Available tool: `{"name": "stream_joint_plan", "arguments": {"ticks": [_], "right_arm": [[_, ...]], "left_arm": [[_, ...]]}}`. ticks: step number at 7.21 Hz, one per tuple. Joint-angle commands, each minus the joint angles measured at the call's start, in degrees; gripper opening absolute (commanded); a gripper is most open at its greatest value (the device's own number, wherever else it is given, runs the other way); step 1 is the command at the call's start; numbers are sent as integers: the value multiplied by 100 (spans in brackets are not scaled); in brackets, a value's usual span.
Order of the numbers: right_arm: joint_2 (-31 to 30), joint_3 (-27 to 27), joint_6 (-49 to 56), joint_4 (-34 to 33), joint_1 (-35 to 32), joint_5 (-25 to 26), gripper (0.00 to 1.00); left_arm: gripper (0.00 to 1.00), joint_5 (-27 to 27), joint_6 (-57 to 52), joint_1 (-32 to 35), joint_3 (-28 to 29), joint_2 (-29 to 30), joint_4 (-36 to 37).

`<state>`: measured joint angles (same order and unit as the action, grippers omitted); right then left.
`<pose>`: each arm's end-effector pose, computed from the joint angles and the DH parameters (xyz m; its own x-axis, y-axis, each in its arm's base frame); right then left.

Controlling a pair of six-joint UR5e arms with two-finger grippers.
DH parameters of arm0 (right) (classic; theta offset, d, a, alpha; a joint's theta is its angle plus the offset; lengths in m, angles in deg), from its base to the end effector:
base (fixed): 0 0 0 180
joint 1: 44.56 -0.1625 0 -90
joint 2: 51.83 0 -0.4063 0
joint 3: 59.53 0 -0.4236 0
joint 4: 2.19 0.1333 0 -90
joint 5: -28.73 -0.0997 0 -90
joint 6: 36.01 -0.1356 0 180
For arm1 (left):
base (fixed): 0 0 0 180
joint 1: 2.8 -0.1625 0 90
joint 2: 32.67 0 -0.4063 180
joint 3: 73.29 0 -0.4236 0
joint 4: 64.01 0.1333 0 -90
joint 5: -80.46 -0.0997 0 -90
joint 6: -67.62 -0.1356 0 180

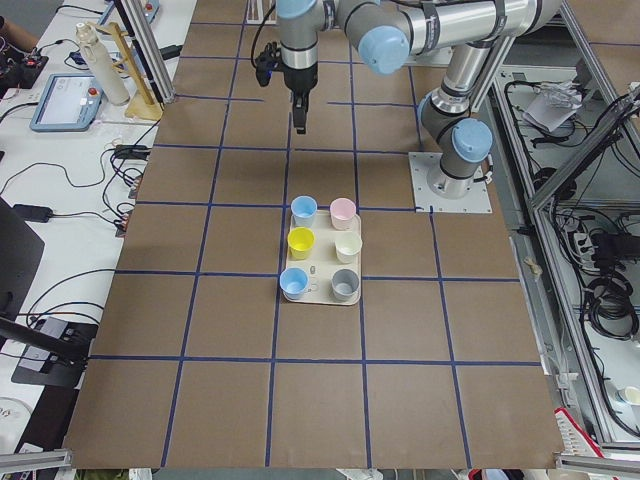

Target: Transfer IKEA cup to right arm and place on rack

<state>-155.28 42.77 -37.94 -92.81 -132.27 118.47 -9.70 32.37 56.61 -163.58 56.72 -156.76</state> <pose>0.1165 -0.4379 0.4337 -0.9973 0.0734 -0.0056 0.0736 0.9968 -0.0307 0.1467 -0.5094 0.4314 -0.9965 0.0809 0.0222 0.0816 0.9960 0.0362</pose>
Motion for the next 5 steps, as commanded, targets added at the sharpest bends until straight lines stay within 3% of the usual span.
{"name": "stream_joint_plan", "arguments": {"ticks": [1,2,4,5], "right_arm": [[-17,9,0,1,0,0,100],[0,9,0,1,0,0,100],[-17,-43,-9,-52,0,-96,100],[-26,-61,-27,-52,0,-445,100]], "left_arm": [[100,34,-1854,-1366,-94,357,290],[100,34,-2532,-1815,-111,612,458],[100,60,-4174,-2728,-557,1245,2121],[100,304,-4765,-3195,-681,1500,2312]]}}
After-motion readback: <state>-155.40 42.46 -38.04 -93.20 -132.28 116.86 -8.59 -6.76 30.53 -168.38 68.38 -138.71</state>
